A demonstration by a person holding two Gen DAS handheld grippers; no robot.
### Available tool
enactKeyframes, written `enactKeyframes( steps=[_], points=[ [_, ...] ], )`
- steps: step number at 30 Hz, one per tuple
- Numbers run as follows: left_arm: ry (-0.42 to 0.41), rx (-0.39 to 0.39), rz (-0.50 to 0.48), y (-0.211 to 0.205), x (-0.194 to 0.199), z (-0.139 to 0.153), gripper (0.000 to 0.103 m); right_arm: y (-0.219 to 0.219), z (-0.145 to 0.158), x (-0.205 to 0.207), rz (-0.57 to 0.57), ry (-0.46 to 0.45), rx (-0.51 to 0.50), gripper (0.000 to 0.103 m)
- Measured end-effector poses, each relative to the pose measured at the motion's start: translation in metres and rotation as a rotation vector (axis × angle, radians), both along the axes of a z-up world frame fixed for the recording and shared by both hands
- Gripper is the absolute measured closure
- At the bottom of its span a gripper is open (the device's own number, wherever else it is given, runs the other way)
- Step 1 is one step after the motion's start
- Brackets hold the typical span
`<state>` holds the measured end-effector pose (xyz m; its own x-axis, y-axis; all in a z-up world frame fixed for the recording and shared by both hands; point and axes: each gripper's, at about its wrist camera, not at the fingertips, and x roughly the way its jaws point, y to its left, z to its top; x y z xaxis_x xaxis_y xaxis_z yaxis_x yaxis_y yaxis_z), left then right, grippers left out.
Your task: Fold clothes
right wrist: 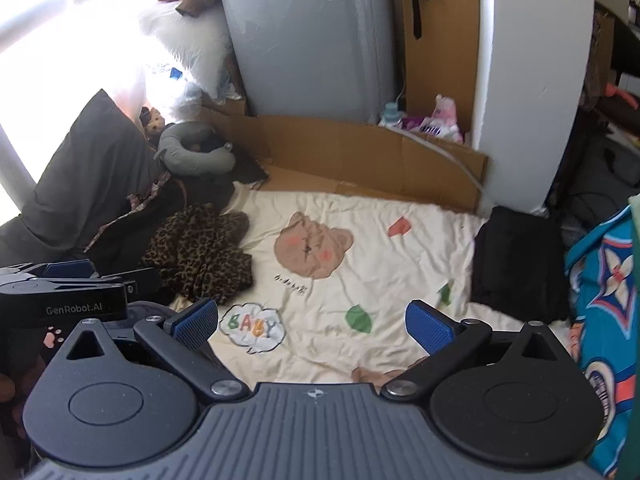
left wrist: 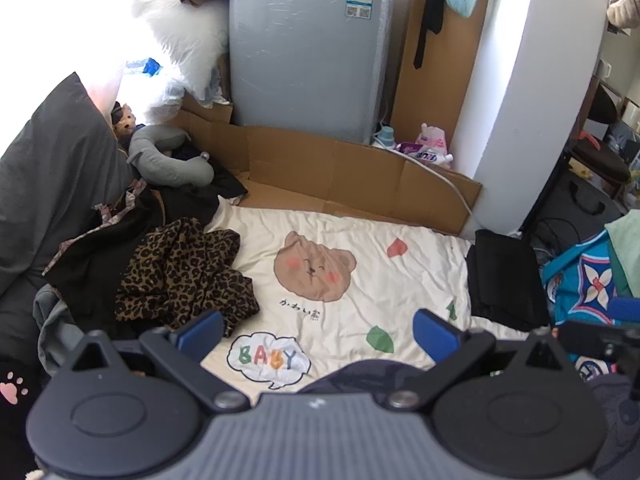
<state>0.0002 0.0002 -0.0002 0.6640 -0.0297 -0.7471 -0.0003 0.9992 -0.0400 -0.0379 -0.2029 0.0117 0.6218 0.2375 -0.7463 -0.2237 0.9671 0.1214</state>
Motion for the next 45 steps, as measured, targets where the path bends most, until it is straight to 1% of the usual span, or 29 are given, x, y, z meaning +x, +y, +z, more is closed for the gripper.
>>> enactKeyframes(
  steps=[4,8,10,11,15,20,30,37,42,45],
  points=[
    [0.019,-0.020,-0.006,-0.001,0.000,-0.003,0.001,0.003,0.000,-0.001,-0.012,0.030,0.013,0.000],
    [0.018,-0.006,-0.038,-0.005,0.003,-0.007,0.001,0.005,-0.001,-0.001,-0.024,0.058,0.028,0.000],
    [0.025,-0.016,-0.046,-0.006,0.005,-0.009,0.001,-0.011,-0.007,0.007,-0.027,0.063,0.059,0.000],
    [0.022,-0.015,-0.048,-0.010,0.005,-0.010,0.001,-0.017,-0.003,0.014,-0.027,0.077,0.063,0.000],
    [0.007,0.000,-0.064,-0.023,0.003,-0.013,0.001,-0.019,-0.004,0.008,-0.037,0.071,0.051,0.000],
    [0.007,0.008,-0.066,-0.032,0.005,-0.012,0.001,-0.019,-0.005,0.002,-0.043,0.068,0.045,0.000],
    [0.011,0.027,-0.060,-0.031,0.005,-0.013,0.001,-0.015,-0.008,0.007,-0.021,0.087,0.051,0.000],
    [0.007,0.034,-0.074,-0.029,0.003,-0.011,0.001,-0.018,-0.008,0.011,-0.020,0.095,0.053,0.000],
    [0.007,0.023,-0.092,-0.025,0.002,-0.007,0.001,-0.018,-0.005,0.008,-0.041,0.090,0.015,0.000],
    [-0.011,0.012,-0.082,-0.018,-0.001,0.001,0.001,-0.018,0.000,0.006,-0.054,0.081,0.005,0.000]
  ],
)
